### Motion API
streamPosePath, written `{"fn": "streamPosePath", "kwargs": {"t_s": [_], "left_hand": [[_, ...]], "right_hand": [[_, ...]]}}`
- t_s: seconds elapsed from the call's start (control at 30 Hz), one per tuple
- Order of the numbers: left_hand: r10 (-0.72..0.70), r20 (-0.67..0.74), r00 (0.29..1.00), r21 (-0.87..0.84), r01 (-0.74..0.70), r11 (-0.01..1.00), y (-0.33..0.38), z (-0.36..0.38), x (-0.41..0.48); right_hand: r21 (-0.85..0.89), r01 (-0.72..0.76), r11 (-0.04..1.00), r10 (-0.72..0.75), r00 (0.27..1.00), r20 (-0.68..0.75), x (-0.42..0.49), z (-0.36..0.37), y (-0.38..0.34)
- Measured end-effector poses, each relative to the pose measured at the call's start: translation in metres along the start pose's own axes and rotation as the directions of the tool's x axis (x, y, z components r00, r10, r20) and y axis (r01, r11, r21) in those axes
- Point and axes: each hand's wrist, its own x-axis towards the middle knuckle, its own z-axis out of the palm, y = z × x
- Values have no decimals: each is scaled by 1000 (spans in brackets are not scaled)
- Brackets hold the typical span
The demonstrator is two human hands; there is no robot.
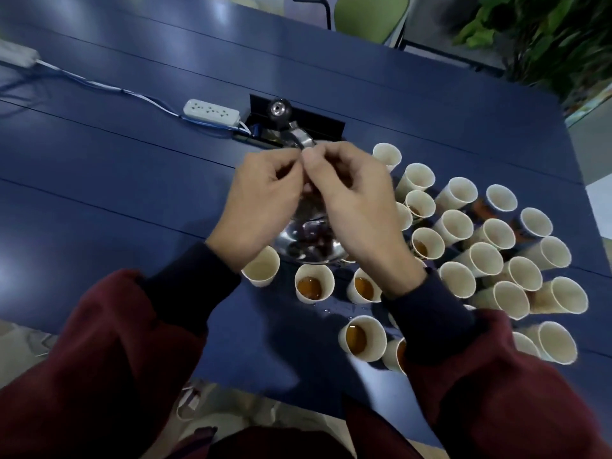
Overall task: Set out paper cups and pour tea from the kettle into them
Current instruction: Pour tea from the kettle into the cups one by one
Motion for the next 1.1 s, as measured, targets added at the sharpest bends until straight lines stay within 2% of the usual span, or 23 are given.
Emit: {"fn": "streamPosePath", "kwargs": {"t_s": [0.17,0.3,0.37,0.43,0.5,0.63,0.83,1.0,1.1], "left_hand": [[-75,20,997,-155,77,985,-10,-48,13],[-191,32,981,-202,193,960,-22,-85,27],[-205,42,978,-175,209,962,-28,-107,34],[-173,78,982,-132,182,974,-33,-130,40],[-118,133,984,-87,130,988,-37,-149,45],[-21,231,973,38,13,999,-43,-175,51],[2,330,944,178,-64,982,-57,-195,48],[-35,428,903,335,-123,934,-69,-189,44],[-40,480,876,372,-161,914,-77,-180,40]], "right_hand": [[-64,57,996,-44,981,190,9,26,-20],[-158,24,987,-12,997,75,12,43,-18],[-243,-15,970,18,1000,12,8,50,-3],[-405,-71,912,76,997,-4,2,58,16],[-555,-147,818,193,981,24,-7,67,36],[-729,-189,658,358,930,82,-31,95,71],[-792,-165,588,360,930,74,-54,131,89],[-739,-192,646,373,924,86,-57,146,109],[-693,-182,698,297,954,48,-60,151,122]]}}
